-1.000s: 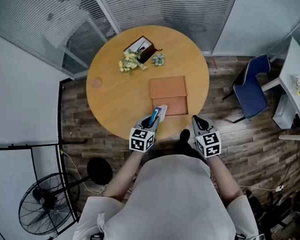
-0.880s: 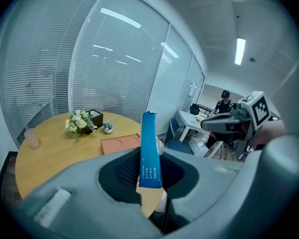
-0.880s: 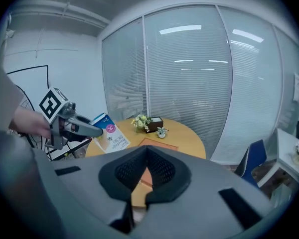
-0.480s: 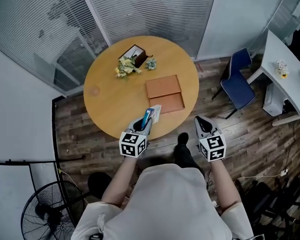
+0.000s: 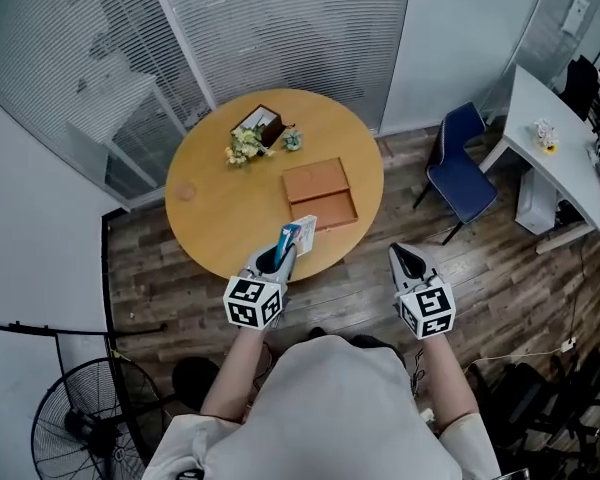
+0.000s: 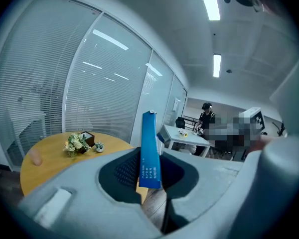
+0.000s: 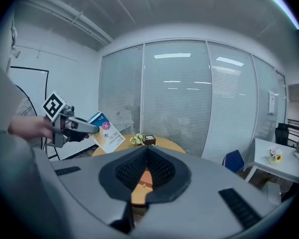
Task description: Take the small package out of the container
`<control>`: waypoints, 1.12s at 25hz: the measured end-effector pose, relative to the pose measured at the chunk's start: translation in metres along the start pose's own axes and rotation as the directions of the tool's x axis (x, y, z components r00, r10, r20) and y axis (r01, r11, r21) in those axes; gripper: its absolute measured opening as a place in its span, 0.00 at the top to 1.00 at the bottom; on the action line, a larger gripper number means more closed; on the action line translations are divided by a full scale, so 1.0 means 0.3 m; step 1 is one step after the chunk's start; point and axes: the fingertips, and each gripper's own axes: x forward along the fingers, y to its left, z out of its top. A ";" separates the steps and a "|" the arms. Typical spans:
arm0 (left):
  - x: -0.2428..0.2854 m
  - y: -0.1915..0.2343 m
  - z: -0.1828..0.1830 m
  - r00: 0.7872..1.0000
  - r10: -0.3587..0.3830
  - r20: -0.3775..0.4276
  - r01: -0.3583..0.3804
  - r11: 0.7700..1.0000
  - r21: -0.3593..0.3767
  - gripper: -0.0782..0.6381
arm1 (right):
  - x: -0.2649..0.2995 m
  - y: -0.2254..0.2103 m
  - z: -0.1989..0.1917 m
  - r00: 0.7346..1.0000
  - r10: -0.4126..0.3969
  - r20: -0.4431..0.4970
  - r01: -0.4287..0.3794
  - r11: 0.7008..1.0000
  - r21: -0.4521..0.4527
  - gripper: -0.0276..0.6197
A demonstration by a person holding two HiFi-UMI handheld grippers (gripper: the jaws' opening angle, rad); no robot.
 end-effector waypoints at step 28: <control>-0.173 -0.214 0.086 0.989 0.073 0.131 -0.070 0.997 -0.027 0.79 | -0.216 -0.041 0.106 0.991 0.082 0.103 -0.078 0.996 -0.035 0.95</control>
